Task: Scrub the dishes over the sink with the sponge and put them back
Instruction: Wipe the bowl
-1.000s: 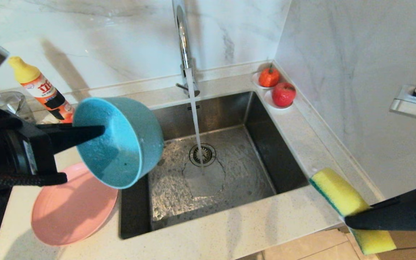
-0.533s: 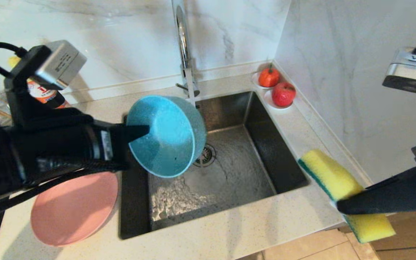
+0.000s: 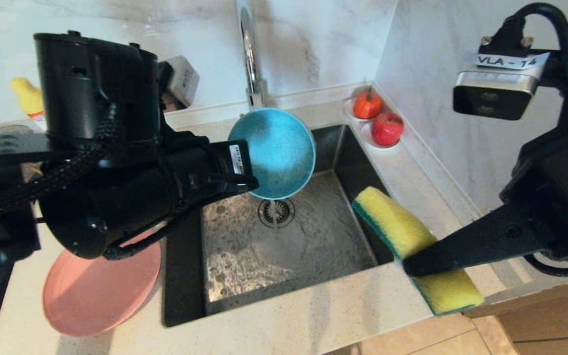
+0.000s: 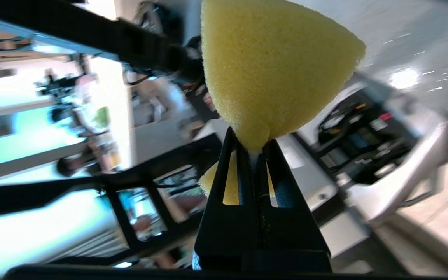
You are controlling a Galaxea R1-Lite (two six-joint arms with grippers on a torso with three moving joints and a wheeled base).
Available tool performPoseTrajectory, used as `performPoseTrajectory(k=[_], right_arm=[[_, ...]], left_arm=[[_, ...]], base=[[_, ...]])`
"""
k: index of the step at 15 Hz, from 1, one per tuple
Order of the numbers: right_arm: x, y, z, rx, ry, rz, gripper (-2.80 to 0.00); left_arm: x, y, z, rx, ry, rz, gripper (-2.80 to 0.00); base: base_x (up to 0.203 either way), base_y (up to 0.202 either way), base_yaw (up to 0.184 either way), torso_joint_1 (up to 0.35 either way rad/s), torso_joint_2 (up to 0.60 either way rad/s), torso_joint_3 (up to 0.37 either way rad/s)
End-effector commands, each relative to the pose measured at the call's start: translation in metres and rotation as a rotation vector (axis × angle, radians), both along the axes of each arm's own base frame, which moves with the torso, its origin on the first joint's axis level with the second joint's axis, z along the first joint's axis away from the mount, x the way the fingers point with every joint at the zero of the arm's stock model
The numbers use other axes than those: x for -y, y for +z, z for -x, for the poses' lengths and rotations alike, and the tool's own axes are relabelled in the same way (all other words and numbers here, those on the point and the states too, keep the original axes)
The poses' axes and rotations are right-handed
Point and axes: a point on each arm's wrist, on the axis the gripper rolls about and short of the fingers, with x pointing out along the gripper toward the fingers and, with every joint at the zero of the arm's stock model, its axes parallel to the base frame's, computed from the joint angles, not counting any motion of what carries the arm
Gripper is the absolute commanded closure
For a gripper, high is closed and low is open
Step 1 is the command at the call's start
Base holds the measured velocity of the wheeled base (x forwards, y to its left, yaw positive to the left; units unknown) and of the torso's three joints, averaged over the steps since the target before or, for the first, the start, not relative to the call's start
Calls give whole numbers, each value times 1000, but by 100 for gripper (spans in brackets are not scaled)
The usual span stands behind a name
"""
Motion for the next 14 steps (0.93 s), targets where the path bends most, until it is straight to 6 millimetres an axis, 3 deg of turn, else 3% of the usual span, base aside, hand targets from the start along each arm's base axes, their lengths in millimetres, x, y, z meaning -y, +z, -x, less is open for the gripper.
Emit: performPoseTrajectory(k=[1,5,14], right_arm=[[-19,-12,-17,-68,1,32,0],[-46,-17,-28,-157,-4,32,0],[-70,-29,-51,-210,-28,-22,0]], left_arm=[[16,-15,-13,-3,39,-16,0],[28,-18,-24,83,80,55,0],[22,-27,-6,146,51,84,0]], base=[[0,0,0,0,0,0],[0,0,0,0,0,0],[0,0,0,0,0,0]])
